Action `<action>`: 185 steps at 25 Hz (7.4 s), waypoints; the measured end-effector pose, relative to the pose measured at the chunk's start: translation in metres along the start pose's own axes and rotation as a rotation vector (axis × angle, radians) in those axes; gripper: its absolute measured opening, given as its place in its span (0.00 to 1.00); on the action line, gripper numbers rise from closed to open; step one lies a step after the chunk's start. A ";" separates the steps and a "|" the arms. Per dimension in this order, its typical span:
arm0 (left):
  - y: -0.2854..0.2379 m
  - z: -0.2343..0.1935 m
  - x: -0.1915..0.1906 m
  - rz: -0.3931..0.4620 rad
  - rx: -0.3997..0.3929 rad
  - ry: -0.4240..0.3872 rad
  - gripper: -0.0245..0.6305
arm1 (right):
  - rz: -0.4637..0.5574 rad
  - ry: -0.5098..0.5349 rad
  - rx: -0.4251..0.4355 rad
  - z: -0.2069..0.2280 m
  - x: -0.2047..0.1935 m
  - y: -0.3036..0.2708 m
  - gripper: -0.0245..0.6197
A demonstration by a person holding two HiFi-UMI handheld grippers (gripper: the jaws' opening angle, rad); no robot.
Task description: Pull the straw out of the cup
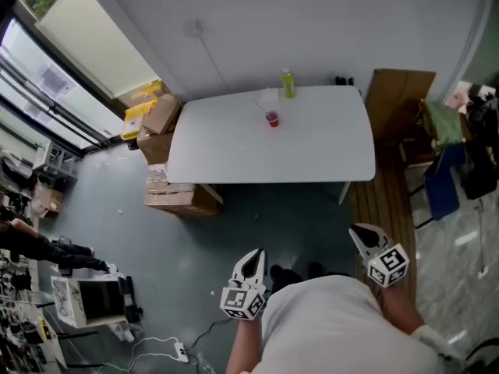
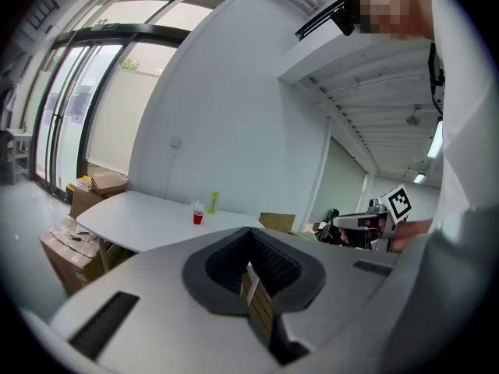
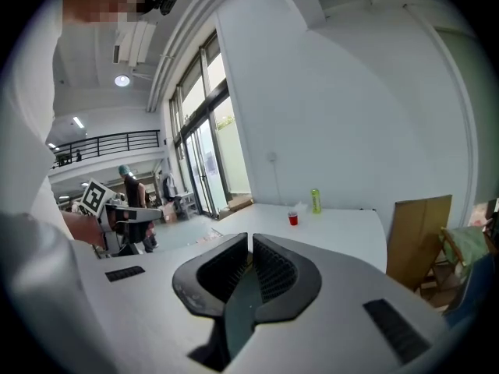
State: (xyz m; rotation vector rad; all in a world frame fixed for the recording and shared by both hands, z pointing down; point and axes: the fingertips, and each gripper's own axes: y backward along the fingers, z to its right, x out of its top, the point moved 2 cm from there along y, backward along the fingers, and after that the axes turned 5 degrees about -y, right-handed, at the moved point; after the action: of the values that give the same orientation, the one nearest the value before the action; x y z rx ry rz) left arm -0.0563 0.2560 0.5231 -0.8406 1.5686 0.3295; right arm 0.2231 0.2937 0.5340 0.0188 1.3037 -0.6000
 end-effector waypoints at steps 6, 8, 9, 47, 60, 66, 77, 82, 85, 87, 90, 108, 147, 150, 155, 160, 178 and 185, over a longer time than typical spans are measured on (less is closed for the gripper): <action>-0.014 -0.007 0.003 -0.016 -0.008 0.017 0.04 | -0.029 -0.006 -0.014 0.009 0.003 -0.015 0.10; -0.019 -0.012 0.003 -0.019 -0.016 0.020 0.04 | -0.038 -0.019 -0.020 0.011 0.001 -0.021 0.10; -0.021 -0.015 0.003 -0.021 -0.019 0.018 0.04 | -0.037 -0.028 -0.018 0.012 0.001 -0.025 0.11; -0.153 -0.243 0.070 -0.092 -0.383 -0.038 0.04 | 0.074 -0.088 -0.148 -0.030 0.096 -0.253 0.10; -0.148 -0.262 0.072 -0.044 -0.361 0.010 0.04 | 0.043 -0.026 -0.045 -0.046 0.112 -0.292 0.10; -0.159 -0.267 0.083 -0.036 -0.309 -0.012 0.04 | 0.012 -0.003 0.006 -0.029 0.120 -0.319 0.10; -0.197 -0.276 0.091 -0.048 -0.161 0.011 0.04 | -0.063 0.056 0.107 0.030 0.142 -0.385 0.11; -0.220 -0.276 0.098 -0.062 -0.069 0.039 0.04 | -0.102 0.079 0.190 0.061 0.157 -0.419 0.11; -0.228 -0.275 0.099 -0.057 -0.020 0.061 0.04 | -0.144 0.093 0.213 0.084 0.159 -0.441 0.11; -0.230 -0.274 0.098 -0.065 0.013 0.077 0.04 | -0.171 0.102 0.232 0.097 0.158 -0.458 0.11; -0.232 -0.270 0.094 -0.077 0.061 0.101 0.04 | -0.198 0.114 0.263 0.117 0.158 -0.481 0.11; -0.270 -0.268 0.081 -0.127 0.188 0.174 0.04 | -0.380 0.229 0.325 0.187 0.129 -0.612 0.22; -0.248 -0.287 0.038 -0.184 0.319 0.298 0.04 | -0.614 0.364 0.248 0.212 0.070 -0.698 0.11; -0.245 -0.286 0.040 -0.164 0.314 0.288 0.04 | -0.579 0.364 0.238 0.213 0.079 -0.694 0.11; -0.234 -0.291 0.041 -0.135 0.328 0.289 0.04 | -0.503 0.369 0.210 0.211 0.096 -0.680 0.11; -0.219 -0.290 0.039 -0.116 0.300 0.270 0.04 | -0.405 0.378 0.189 0.202 0.125 -0.658 0.11; -0.139 -0.314 0.033 -0.137 0.169 0.179 0.04 | -0.259 0.328 0.064 0.137 0.176 -0.529 0.11; -0.122 -0.312 0.036 -0.127 0.076 0.125 0.04 | -0.167 0.230 -0.021 0.121 0.181 -0.455 0.11</action>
State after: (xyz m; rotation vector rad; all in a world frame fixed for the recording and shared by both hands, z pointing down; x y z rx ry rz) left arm -0.2037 -0.0416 0.5813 -0.9116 1.6242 0.1269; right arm 0.1623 -0.2069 0.5480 -0.0400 1.5450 -0.7430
